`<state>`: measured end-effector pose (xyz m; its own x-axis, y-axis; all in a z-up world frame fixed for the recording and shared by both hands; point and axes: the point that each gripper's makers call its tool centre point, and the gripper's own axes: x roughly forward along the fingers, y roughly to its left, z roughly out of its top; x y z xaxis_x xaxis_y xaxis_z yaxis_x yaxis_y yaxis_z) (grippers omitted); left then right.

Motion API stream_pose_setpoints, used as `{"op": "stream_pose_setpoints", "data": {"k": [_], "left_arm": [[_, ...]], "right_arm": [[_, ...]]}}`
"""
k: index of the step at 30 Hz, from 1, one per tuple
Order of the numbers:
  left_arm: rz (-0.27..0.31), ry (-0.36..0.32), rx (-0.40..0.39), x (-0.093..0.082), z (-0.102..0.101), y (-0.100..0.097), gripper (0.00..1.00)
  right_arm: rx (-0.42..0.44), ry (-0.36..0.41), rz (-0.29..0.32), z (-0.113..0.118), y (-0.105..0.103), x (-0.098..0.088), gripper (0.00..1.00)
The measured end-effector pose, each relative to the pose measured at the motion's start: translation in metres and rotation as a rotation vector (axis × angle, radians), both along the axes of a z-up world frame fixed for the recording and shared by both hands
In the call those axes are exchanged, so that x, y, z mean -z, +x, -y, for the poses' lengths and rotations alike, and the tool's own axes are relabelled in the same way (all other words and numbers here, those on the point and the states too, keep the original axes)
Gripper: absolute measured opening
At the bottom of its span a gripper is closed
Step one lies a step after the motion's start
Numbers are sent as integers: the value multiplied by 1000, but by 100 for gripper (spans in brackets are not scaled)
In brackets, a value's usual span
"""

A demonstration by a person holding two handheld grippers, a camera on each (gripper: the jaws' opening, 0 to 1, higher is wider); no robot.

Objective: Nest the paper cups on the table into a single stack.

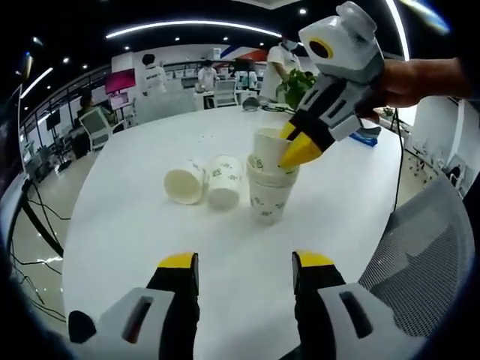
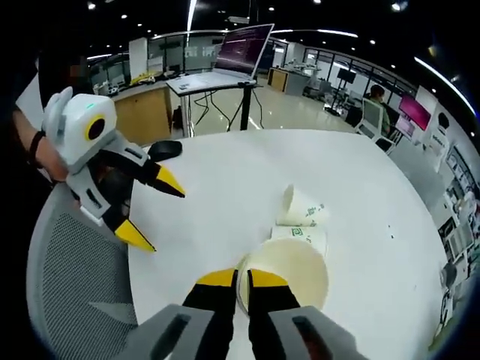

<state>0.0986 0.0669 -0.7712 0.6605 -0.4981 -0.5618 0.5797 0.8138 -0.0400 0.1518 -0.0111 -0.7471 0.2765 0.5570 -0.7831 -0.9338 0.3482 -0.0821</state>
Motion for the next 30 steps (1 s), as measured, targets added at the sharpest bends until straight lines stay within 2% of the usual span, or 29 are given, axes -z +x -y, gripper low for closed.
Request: {"op": "stream_pose_setpoints", "data": {"k": [11,16,20,30], "left_arm": [[2,0,4,-3,3,-1,49],[0,0,4,-2,3,-1,49],[-2,-2,0,-1,3,-1,48],[-6,-1,3,1,3,-1,48]], "right_arm": [[8,18,6,1,-1,-4,6],[61,93,-8,1,0,-12,9],[94,127,-11,2,4,-13,14],[180,197,-10,18,-5,-17,28]]}}
